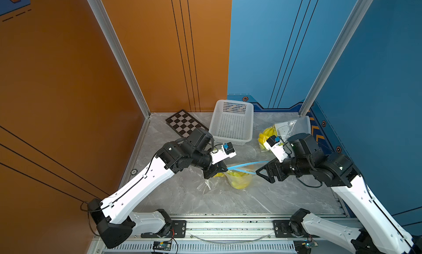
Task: Open the zip-top bag and take out the banana
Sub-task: Open the zipper of the food storage bag at the center of the board.
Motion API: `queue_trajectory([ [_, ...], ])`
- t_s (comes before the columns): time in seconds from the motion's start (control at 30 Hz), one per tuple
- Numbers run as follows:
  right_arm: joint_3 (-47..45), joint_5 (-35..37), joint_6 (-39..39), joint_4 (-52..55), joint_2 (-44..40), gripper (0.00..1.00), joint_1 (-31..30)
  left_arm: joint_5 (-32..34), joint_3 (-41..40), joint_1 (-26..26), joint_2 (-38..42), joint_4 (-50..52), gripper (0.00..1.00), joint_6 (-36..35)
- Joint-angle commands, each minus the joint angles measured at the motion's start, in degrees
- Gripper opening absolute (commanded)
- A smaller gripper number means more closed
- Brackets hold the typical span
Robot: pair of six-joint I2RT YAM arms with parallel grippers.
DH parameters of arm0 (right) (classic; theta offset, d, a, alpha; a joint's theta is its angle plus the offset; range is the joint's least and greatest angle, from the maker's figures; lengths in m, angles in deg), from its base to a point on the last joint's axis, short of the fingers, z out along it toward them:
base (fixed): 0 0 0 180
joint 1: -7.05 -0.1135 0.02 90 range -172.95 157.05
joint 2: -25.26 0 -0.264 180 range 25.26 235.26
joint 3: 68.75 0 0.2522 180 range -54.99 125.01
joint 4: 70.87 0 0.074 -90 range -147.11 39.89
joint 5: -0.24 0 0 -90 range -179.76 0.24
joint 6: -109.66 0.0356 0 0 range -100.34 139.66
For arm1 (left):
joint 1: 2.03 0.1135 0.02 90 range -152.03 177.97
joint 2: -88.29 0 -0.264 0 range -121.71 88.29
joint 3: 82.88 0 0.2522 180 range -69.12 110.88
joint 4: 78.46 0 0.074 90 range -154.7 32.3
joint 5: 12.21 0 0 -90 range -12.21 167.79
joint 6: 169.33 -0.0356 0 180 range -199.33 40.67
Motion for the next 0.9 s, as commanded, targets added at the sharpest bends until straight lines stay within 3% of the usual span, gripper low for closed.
queue_trajectory([
  [0.0, 2.57, 4.33, -5.06, 2.60, 1.02, 0.90, -0.20, 1.00, 0.90, -0.31, 0.73, 1.26, 0.00, -1.15],
  [0.37, 6.29, 3.27, -6.05, -2.59, 0.95, 0.87, 0.50, 1.12, 1.04, -0.33, 0.31, 1.36, 0.00, -1.75],
  [0.87, 0.46, 2.30, -12.60, -0.80, 4.77, 0.80, 0.42, 1.54, 0.25, -0.29, 1.24, 1.41, 0.00, -2.10],
])
